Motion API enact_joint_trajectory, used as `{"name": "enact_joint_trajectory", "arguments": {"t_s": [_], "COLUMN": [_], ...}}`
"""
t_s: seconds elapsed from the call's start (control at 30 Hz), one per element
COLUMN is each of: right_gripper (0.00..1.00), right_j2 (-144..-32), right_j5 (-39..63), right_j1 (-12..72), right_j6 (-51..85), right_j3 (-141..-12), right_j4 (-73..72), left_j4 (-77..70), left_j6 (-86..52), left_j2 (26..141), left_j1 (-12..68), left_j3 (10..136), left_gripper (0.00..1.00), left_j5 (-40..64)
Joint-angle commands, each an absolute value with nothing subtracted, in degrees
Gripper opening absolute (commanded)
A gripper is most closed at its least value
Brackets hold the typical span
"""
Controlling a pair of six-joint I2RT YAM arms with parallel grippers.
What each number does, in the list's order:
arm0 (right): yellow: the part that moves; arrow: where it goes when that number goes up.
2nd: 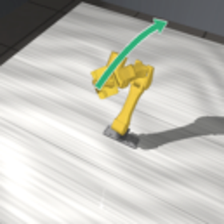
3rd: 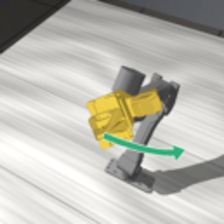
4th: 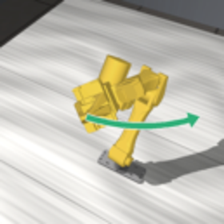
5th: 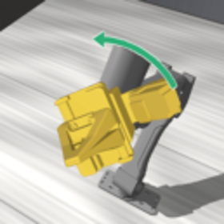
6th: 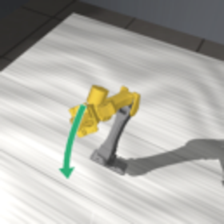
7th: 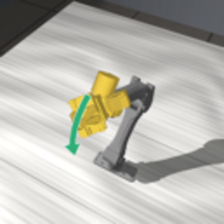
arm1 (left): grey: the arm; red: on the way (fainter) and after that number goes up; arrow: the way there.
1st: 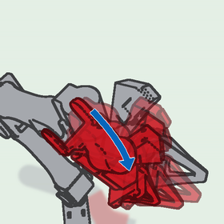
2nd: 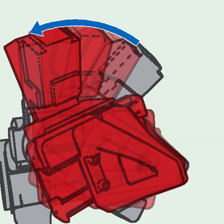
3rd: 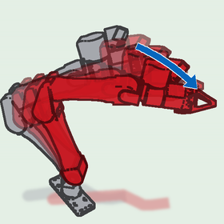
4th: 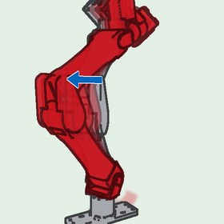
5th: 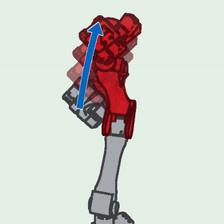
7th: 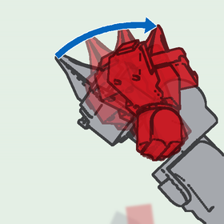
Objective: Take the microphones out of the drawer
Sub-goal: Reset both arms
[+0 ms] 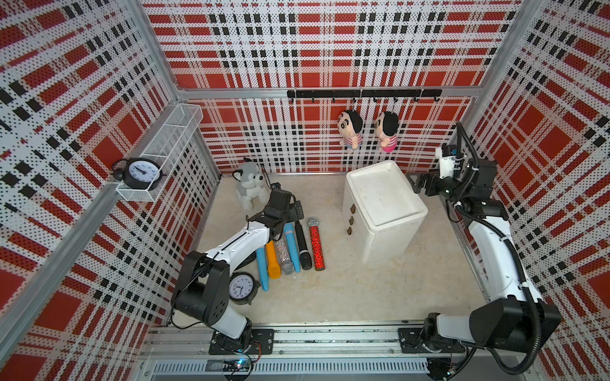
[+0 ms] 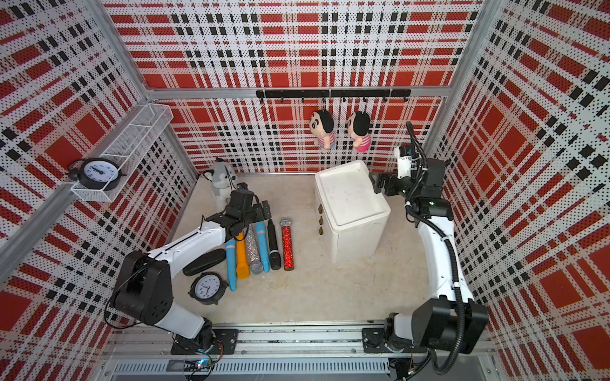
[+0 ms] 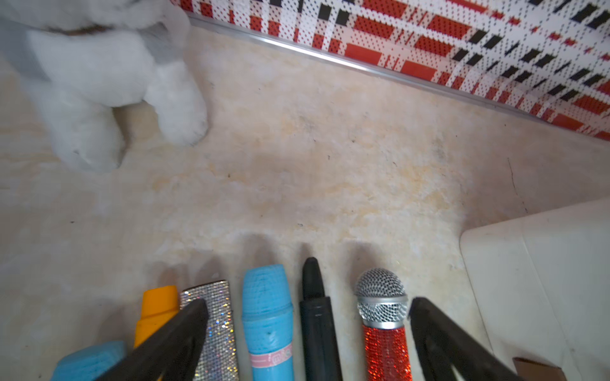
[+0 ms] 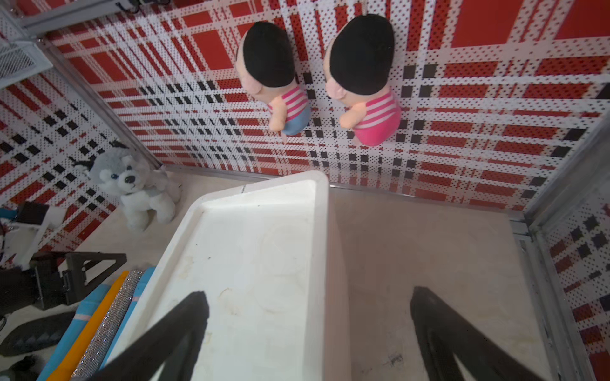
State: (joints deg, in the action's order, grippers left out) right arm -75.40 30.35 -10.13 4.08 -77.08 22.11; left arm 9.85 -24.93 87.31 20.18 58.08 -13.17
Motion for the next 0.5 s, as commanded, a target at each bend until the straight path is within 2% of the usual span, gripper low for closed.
{"name": "enact_joint_trajectory", "arguments": {"t_s": [0.0,0.17,0.33,0.47], "right_gripper": [1.00,1.00,1.00,1.00], "right_j2": [-71.8,-69.1,-67.4,-66.0], "right_j5": [32.8,31.8,25.3,22.5], "right_j1": [-13.6,-17.5,-17.6,-17.6], "right_j6": [6.3,7.7,8.7,12.5], "right_j3": [-73.5,-67.5,-58.4,-48.2], "right_j4": [18.1,15.9,11.7,1.6], "left_j4": [0.5,-10.0,-16.0,-25.7], "left_j6": [-21.5,-12.8,-7.3,-5.9], "left_j2": [80.8,72.0,68.4,66.6], "left_j1": [19.3,19.4,18.4,14.9], "left_j3": [52.0,42.2,37.5,31.4], "left_gripper": [0.98,0.98,0.98,0.98], "left_j5": [-17.7,-24.4,-32.6,-31.7]}}
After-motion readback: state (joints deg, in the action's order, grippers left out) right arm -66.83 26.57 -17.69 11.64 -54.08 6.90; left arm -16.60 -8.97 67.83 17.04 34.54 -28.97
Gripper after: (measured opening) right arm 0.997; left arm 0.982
